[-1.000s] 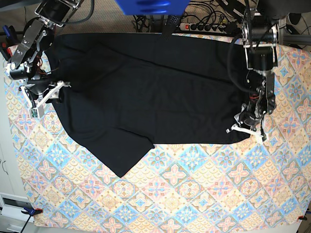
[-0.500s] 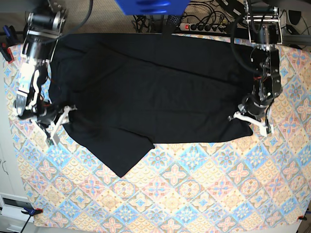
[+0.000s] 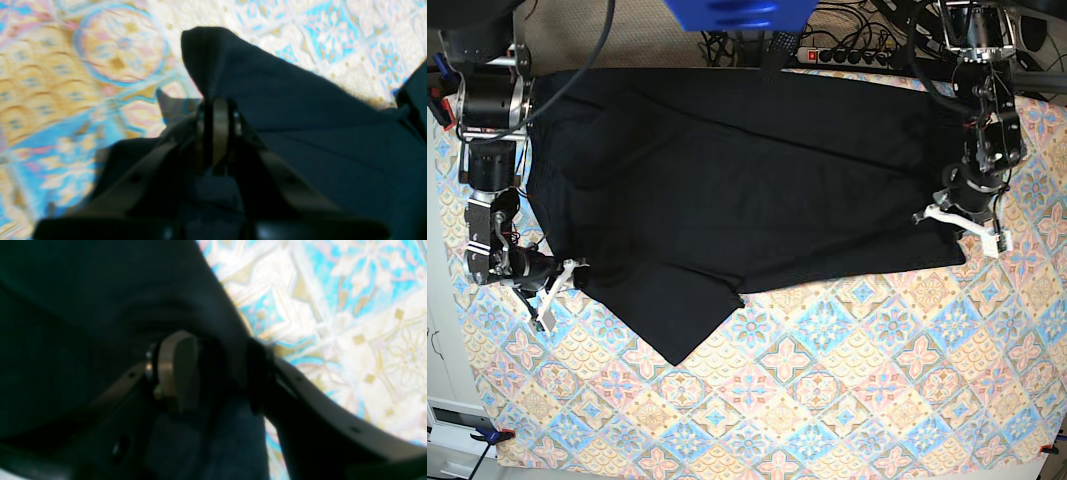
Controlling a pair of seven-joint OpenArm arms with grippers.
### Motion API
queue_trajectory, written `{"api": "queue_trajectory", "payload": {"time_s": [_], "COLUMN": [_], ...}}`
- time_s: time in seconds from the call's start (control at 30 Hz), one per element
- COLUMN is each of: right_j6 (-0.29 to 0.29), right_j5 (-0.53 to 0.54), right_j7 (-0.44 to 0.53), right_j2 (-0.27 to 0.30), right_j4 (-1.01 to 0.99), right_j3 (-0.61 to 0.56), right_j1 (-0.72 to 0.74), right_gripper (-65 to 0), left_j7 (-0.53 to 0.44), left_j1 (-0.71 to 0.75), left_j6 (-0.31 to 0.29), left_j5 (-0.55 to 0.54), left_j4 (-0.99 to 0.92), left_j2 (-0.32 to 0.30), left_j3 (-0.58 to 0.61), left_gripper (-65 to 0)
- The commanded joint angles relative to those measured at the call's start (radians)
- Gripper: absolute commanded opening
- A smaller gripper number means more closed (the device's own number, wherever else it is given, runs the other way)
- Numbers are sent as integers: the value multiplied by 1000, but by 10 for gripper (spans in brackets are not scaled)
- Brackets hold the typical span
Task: Fold the T-shirt properly
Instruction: 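Lift the grasped shirt middle and fold it over toward the shoulder edge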
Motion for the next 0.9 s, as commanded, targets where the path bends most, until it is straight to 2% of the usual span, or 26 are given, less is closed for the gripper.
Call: {"api": "queue_trajectory", "payload": {"time_s": [0.0, 0.23, 0.4, 0.5, 0.87], "right_j6": [2, 1, 1, 1, 2], "right_j5": [7, 1, -115, -180, -186], "right_j7": [27, 141, 219, 238, 247], "right_j2": [23, 23, 23, 23, 23], "right_j4": [-9, -147, -173, -194, -248], "right_j3": [-4, -45, -39, -37, -47], "right_j1": [25, 56, 56, 56, 49], "right_gripper": [-371, -371, -371, -371, -372], "left_j7": [-22, -22, -22, -22, -20], "left_j1": [-1, 11, 17, 17, 17], "left_j6": [-7, -7, -7, -7, -7], "left_j5": [-2, -2, -2, -2, -2], "left_j4": [26, 38, 49, 50, 52], "left_j2": [-11, -14, -12, -12, -11], "left_j3": [-5, -5, -7, -7, -7], "left_gripper": [-650, -650, -650, -650, -650]}}
